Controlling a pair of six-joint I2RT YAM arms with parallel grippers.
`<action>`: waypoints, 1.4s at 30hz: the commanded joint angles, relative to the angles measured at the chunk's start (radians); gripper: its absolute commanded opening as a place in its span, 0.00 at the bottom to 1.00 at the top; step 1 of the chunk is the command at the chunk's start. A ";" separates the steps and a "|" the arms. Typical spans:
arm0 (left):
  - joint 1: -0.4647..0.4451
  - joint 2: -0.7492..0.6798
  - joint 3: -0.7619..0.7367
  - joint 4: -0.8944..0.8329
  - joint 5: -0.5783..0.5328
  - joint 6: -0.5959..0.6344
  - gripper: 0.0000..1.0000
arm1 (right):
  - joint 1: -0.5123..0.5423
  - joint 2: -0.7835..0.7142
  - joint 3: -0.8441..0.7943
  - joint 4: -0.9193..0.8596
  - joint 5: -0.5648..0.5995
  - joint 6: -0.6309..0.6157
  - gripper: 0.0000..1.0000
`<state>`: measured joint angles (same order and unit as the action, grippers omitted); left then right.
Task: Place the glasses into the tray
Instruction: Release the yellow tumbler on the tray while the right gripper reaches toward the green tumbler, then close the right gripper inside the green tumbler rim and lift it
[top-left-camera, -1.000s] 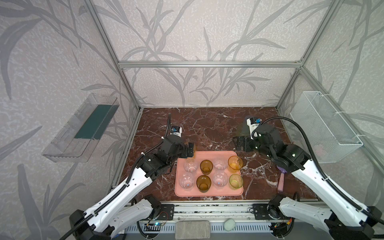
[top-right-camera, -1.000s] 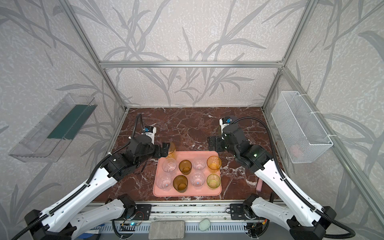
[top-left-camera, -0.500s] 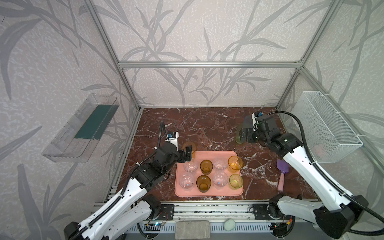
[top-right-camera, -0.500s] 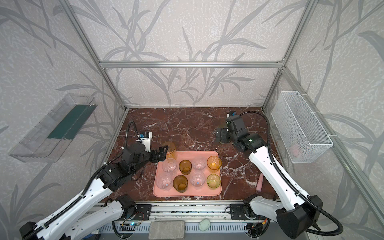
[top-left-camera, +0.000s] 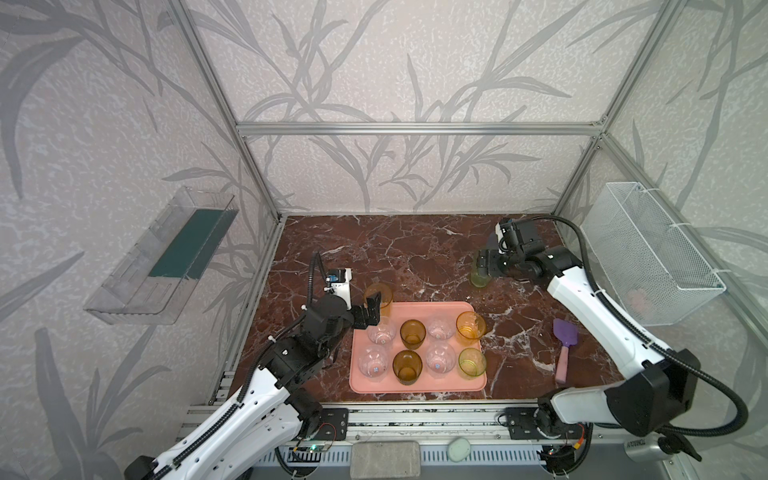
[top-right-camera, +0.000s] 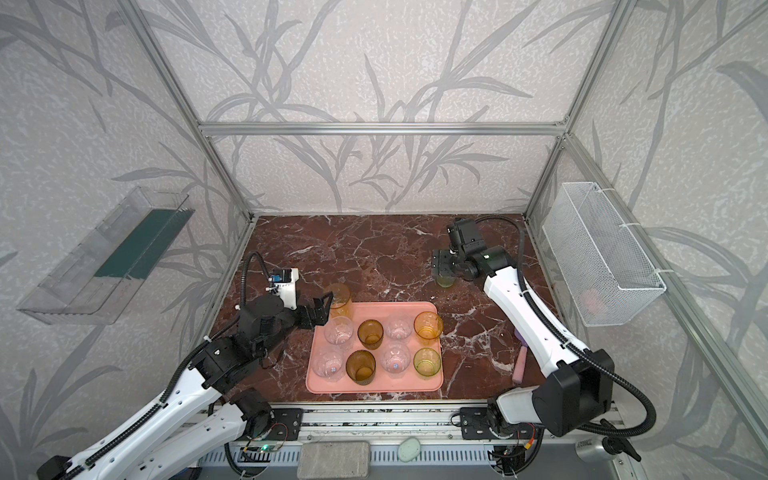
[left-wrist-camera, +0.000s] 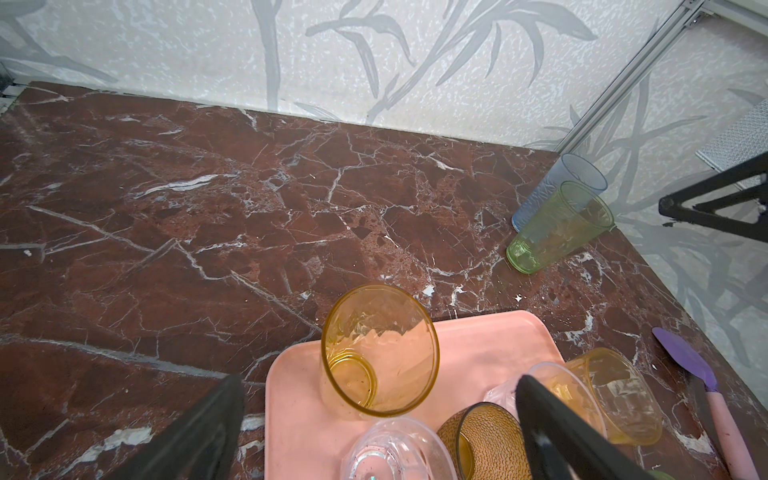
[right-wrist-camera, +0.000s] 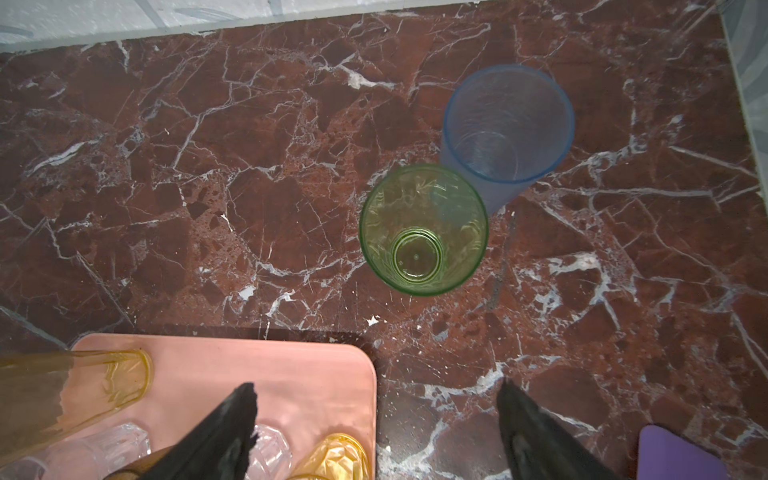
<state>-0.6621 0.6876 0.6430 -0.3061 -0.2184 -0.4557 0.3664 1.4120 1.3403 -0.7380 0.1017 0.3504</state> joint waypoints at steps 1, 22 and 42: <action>0.000 -0.033 -0.025 0.036 -0.025 -0.005 0.99 | -0.004 0.051 0.067 -0.003 -0.036 -0.019 0.84; 0.001 -0.073 -0.066 0.064 0.005 -0.027 0.99 | -0.006 0.369 0.249 -0.043 0.023 -0.016 0.42; 0.001 -0.076 -0.068 0.056 0.005 -0.034 0.99 | -0.005 0.516 0.367 -0.129 0.043 -0.019 0.14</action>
<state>-0.6621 0.6228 0.5823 -0.2581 -0.2073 -0.4751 0.3653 1.9148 1.6806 -0.8333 0.1383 0.3279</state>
